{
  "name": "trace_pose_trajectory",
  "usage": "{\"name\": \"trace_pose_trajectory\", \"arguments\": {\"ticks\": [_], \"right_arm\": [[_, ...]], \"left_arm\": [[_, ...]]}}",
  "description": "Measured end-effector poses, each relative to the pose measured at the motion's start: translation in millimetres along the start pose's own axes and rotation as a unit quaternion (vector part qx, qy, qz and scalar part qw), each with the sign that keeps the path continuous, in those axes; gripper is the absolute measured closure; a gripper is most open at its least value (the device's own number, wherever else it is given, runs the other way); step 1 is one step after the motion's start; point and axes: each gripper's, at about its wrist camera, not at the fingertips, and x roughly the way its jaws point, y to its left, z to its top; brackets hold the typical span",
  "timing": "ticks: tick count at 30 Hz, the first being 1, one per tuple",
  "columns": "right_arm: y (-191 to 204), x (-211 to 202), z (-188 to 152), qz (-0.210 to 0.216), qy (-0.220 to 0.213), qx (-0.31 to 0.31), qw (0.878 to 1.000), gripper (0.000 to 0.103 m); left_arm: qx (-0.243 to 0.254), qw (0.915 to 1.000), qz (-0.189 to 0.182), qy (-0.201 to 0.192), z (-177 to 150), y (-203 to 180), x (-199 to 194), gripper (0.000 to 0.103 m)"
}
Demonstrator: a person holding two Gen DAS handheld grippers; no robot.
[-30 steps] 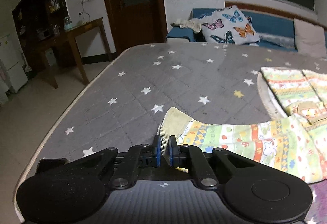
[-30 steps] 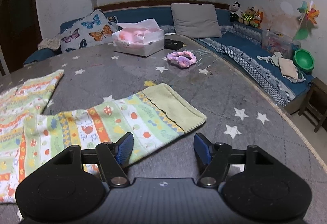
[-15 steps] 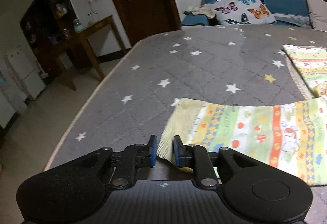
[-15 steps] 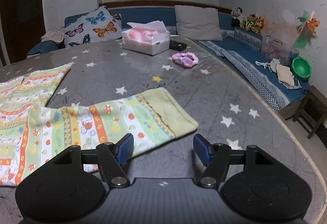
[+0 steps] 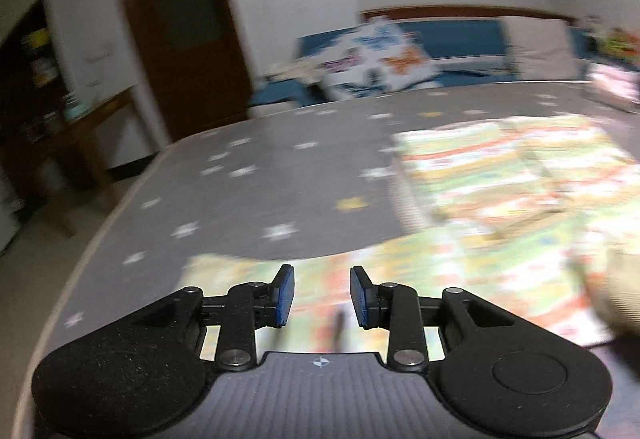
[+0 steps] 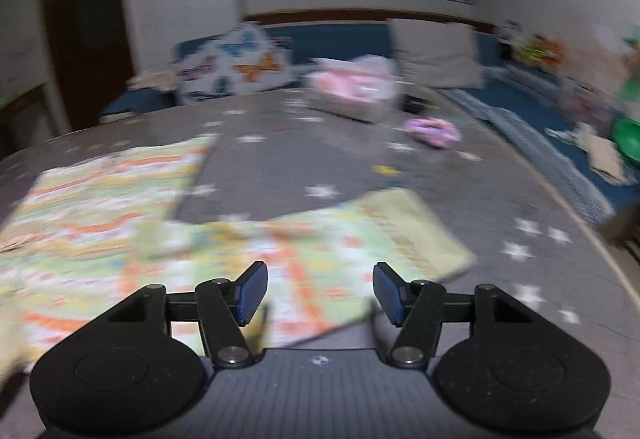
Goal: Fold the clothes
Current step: 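Grasp the khaki cuff with the right gripper and lift it toward the left gripper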
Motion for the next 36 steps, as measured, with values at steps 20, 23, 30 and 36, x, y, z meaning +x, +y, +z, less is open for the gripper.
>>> {"name": "trace_pose_trajectory", "arguments": {"ticks": [20, 23, 30, 36], "right_arm": [[193.4, -21.7, -30.1, 0.283, 0.051, -0.234, 0.929, 0.064], [201.1, -15.9, -39.9, 0.281, 0.057, -0.253, 0.924, 0.073], [182.3, -22.1, -26.6, 0.268, 0.039, -0.21, 0.939, 0.098], [138.5, -25.4, 7.8, 0.289, 0.032, -0.085, 0.953, 0.098]], "left_arm": [[0.092, 0.9752, -0.2, -0.022, -3.5, -114.9, -1.2, 0.085], [0.078, 0.9748, -0.208, -0.02, -0.3, -110.0, 2.0, 0.085], [0.06, 0.9764, -0.207, -0.016, 4.1, -105.0, 9.8, 0.085], [0.065, 0.9683, -0.241, -0.006, -2.8, -115.0, 13.7, 0.085]]}}
